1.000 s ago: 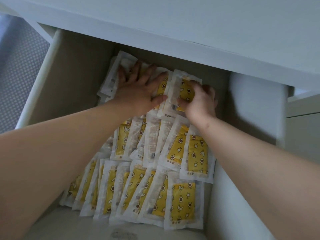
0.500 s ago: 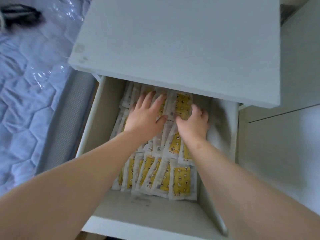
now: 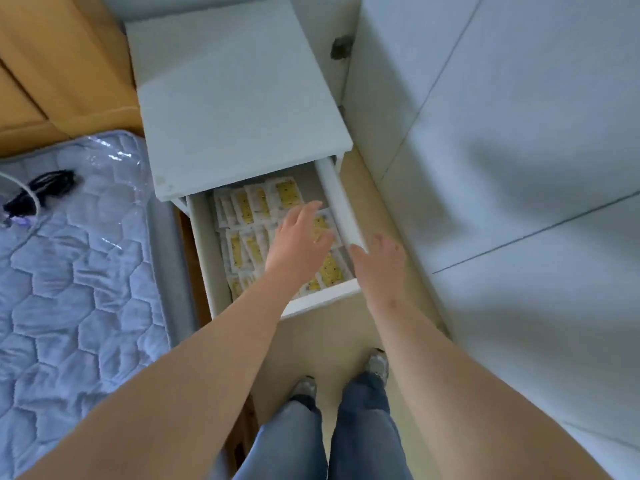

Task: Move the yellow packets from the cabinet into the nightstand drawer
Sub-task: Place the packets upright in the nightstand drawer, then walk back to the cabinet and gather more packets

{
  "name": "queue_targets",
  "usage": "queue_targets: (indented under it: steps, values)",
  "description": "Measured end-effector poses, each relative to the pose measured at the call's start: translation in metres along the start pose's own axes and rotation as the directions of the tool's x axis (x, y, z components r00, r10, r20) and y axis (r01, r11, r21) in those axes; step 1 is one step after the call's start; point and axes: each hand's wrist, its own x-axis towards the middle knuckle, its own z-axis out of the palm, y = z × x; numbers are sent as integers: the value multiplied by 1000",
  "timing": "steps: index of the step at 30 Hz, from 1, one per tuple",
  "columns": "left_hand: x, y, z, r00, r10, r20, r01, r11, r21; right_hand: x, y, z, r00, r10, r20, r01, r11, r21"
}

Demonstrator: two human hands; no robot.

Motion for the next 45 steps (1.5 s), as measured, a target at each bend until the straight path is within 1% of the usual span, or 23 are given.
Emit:
queue_targets:
  steps: [3,5,8,10,13,15,17,20,22,26,31,33,36,38,41,42,45]
  values:
    - [-30,43,13,992,56,113,-59,998,16,-36,18,-49,990,104,-97,-93,990,110]
    - [-55,76,30,973,127,195,-132,991,13,-62,35,-86,962,171,-213,-135,976,171]
    - [-97,126,64,926,253,281,-270,962,22,-102,69,-135,903,271,-333,-167,936,310]
    - [-135,159,94,876,334,348,-352,936,-12,-134,102,-169,839,373,-396,-181,878,442]
    - [-204,199,142,763,447,466,-474,878,-66,-187,156,-215,736,496,-461,-164,791,589]
    - [-259,219,176,679,504,535,-555,828,-75,-230,198,-244,649,568,-506,-135,741,658]
    - [-320,237,213,587,540,603,-624,777,-89,-281,242,-272,553,636,-537,-100,691,716]
    - [-410,255,261,461,584,668,-690,709,-143,-355,305,-304,442,715,-542,-59,627,777]
    - [-475,263,291,366,609,704,-732,655,-186,-408,346,-323,353,755,-552,-13,594,804]
    - [-583,268,338,183,603,777,-782,568,-257,-495,417,-346,192,830,-524,81,519,851]
    - [-694,276,394,9,556,831,-825,474,-308,-583,488,-366,-19,897,-441,192,436,879]
    - [-736,277,417,-68,532,844,-823,448,-349,-615,514,-372,-78,917,-392,236,399,886]
    - [-812,275,458,-200,475,857,-816,402,-414,-667,562,-376,-189,934,-303,307,349,885]
    - [-858,273,486,-279,434,856,-806,379,-455,-698,592,-382,-245,938,-245,338,320,885]
    - [-939,274,536,-406,354,843,-789,330,-518,-751,648,-403,-375,913,-164,377,312,872]
    - [-967,277,553,-441,328,835,-781,317,-538,-769,666,-415,-408,902,-141,393,312,865]
    - [-1042,288,592,-532,263,805,-759,273,-591,-819,711,-448,-467,881,-75,456,313,833]
